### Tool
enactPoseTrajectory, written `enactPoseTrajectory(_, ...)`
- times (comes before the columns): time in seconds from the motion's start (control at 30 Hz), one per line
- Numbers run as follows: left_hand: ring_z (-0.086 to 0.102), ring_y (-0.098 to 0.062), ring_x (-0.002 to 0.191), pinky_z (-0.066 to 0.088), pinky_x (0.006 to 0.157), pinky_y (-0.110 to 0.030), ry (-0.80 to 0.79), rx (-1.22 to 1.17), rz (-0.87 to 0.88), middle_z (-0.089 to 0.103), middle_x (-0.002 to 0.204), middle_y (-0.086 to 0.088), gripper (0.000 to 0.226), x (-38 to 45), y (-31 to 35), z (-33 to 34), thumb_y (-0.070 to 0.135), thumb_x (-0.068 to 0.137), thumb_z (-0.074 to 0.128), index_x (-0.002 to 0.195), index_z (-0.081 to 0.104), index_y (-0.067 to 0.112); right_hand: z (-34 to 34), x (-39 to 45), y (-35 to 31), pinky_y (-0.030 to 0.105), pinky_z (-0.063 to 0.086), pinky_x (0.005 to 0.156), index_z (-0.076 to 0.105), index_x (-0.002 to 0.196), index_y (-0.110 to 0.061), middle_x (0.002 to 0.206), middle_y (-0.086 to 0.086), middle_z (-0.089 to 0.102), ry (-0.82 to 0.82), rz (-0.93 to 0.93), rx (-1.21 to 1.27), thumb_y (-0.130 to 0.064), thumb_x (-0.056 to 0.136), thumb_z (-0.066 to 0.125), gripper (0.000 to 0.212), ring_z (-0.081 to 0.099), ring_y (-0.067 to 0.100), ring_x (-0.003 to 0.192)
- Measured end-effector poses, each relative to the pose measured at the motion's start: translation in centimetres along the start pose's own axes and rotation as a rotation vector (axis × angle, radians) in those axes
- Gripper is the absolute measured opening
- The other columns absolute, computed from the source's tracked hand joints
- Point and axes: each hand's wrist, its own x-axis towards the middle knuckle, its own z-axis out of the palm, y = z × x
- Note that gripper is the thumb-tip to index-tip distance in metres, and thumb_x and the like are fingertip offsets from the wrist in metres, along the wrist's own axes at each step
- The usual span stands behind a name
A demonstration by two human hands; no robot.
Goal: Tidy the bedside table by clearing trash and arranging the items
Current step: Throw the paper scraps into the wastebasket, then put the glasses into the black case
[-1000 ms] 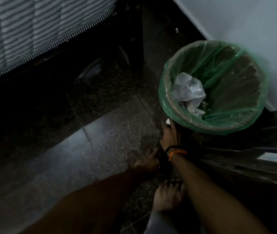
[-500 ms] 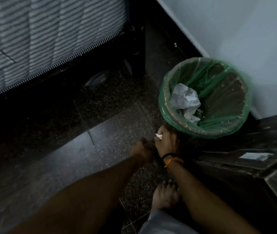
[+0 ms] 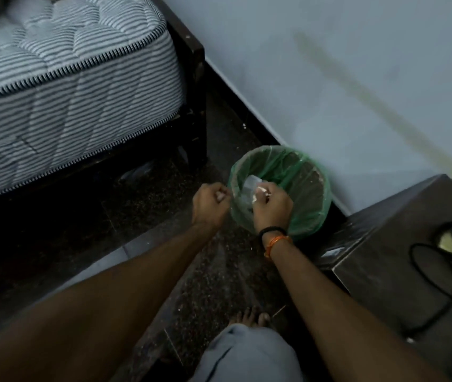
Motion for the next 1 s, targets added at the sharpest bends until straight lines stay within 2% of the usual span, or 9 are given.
enactPoseTrajectory(0.13,0.061,-0.012,0.077,0.043,0.066,-0.018,-0.146,-0.03,0.075,0.069,0.076,0.003,0.021,0.7,3.5,1.3,0.007,0.075,0.058,0.078,0.075,0.019,-1.8,2.6,0.7,0.036,0.049,0.079,0.074,0.095,-0.002,0.105,0.022,0.063,0.056,0.137,-0.151,-0.007,0.086,0.061,0.017,0.059,0.038,0.092)
enactPoseTrajectory(0.27,0.069,-0.018,0.09,0.057,0.08,-0.031,-0.262,-0.005,0.096,0.076,0.093,-0.004,0.023,1.2,4.9,3.0,0.008,0.079,0.059,0.086,0.079,0.017,-2.5,3.5,0.9,0.035,0.055,0.066,0.076,0.091,-0.004,0.096,0.019,0.071,0.013,0.256,-0.238,-0.006,0.082,0.057,0.022,0.065,0.037,0.083)
enactPoseTrajectory(0.37,0.065,-0.022,0.1,0.047,0.073,-0.022,-0.37,0.074,0.065,0.073,0.109,-0.007,0.027,1.3,6.0,3.7,0.003,0.084,0.057,0.097,0.078,0.012,-2.8,3.6,0.4,0.037,0.053,0.075,0.071,0.107,-0.007,0.111,0.016,0.067,-0.063,0.327,-0.267,-0.01,0.084,0.063,0.025,0.063,0.036,0.098)
enactPoseTrajectory(0.47,0.061,-0.024,0.109,0.044,0.074,-0.024,-0.408,0.115,0.075,0.07,0.118,-0.009,0.03,1.1,6.9,3.5,-0.001,0.082,0.055,0.1,0.077,0.009,-3.7,3.3,-0.3,0.043,0.053,0.089,0.062,0.124,-0.01,0.128,0.016,0.058,-0.083,0.328,-0.244,-0.01,0.085,0.062,0.039,0.058,0.037,0.111)
enactPoseTrajectory(0.6,0.066,-0.023,0.099,0.044,0.074,-0.024,-0.414,0.177,0.094,0.074,0.101,-0.008,0.019,-0.3,8.2,2.4,0.006,0.083,0.06,0.089,0.077,0.01,-6.3,2.1,-1.8,0.045,0.056,0.079,0.069,0.101,-0.005,0.109,0.018,0.065,-0.071,0.237,-0.198,-0.003,0.082,0.059,0.021,0.062,0.035,0.093)
enactPoseTrajectory(0.7,0.069,-0.023,0.087,0.049,0.069,-0.026,-0.472,0.2,0.132,0.074,0.087,-0.009,0.014,-2.0,10.8,1.0,0.007,0.079,0.062,0.077,0.073,0.016,-10.1,1.1,-3.6,0.034,0.053,0.076,0.072,0.1,-0.012,0.109,0.013,0.067,-0.053,0.182,-0.155,-0.003,0.08,0.058,0.025,0.063,0.031,0.093)
enactPoseTrajectory(0.83,0.068,-0.024,0.084,0.054,0.071,-0.03,-0.453,0.233,0.25,0.074,0.085,-0.008,0.016,-5.0,15.4,-0.5,0.012,0.077,0.06,0.083,0.074,0.012,-16.4,-0.5,-5.4,0.032,0.048,0.077,0.071,0.087,-0.014,0.115,0.009,0.058,0.035,0.115,-0.188,-0.002,0.083,0.057,0.019,0.059,0.03,0.096)
enactPoseTrajectory(0.9,0.067,-0.027,0.084,0.055,0.072,-0.035,-0.446,0.241,0.321,0.073,0.085,-0.011,0.015,-7.3,17.9,-0.8,0.01,0.075,0.059,0.082,0.072,0.009,-20.1,-1.8,-5.6,0.032,0.047,0.073,0.071,0.084,-0.012,0.113,0.009,0.057,0.084,0.074,-0.214,-0.002,0.084,0.056,0.018,0.059,0.031,0.094)
enactPoseTrajectory(1.0,0.066,-0.027,0.083,0.05,0.07,-0.032,-0.475,0.233,0.422,0.072,0.086,-0.016,0.013,-10.9,20.7,-0.6,0.006,0.077,0.058,0.082,0.07,0.002,-25.0,-3.8,-5.2,0.033,0.048,0.071,0.071,0.079,-0.01,0.107,0.01,0.059,0.146,0.047,-0.216,0.001,0.082,0.054,0.02,0.06,0.031,0.089)
